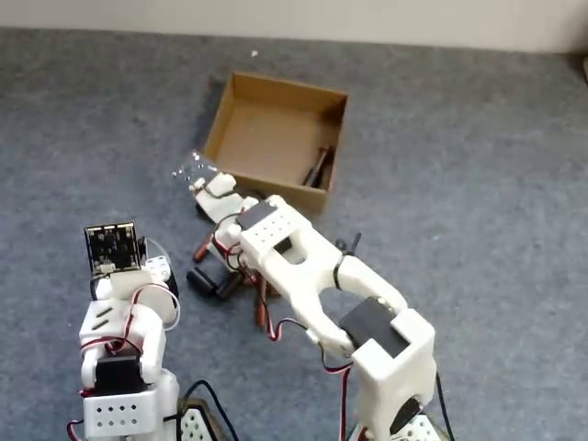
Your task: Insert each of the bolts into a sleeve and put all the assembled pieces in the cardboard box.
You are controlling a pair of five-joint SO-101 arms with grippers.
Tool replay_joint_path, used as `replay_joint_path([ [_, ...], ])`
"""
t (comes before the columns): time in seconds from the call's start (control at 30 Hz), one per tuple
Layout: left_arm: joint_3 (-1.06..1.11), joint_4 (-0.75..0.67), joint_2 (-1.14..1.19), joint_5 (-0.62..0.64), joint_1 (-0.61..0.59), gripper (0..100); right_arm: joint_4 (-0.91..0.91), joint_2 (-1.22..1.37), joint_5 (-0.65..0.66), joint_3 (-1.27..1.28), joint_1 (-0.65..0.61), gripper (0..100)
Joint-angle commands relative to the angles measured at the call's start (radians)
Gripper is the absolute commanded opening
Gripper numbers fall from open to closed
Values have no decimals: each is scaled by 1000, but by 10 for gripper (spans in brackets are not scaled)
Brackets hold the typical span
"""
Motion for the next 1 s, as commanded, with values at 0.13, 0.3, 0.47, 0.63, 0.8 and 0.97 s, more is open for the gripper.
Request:
replay_joint_path([
  [0.13,-2,-21,-7,-15,-10,11,18,-124,9,-27,48,4],
  [0.3,-2,-21,-7,-15,-10,11,110,-283,9,41,62,5],
  [0.47,-2,-21,-7,-15,-10,11,157,-415,9,130,64,5],
  [0.63,-2,-21,-7,-15,-10,11,309,-524,5,213,74,5],
  [0.8,-2,-21,-7,-15,-10,11,473,-590,3,277,176,5],
  [0.97,-2,-21,-7,-15,-10,11,479,-590,9,380,277,5],
])
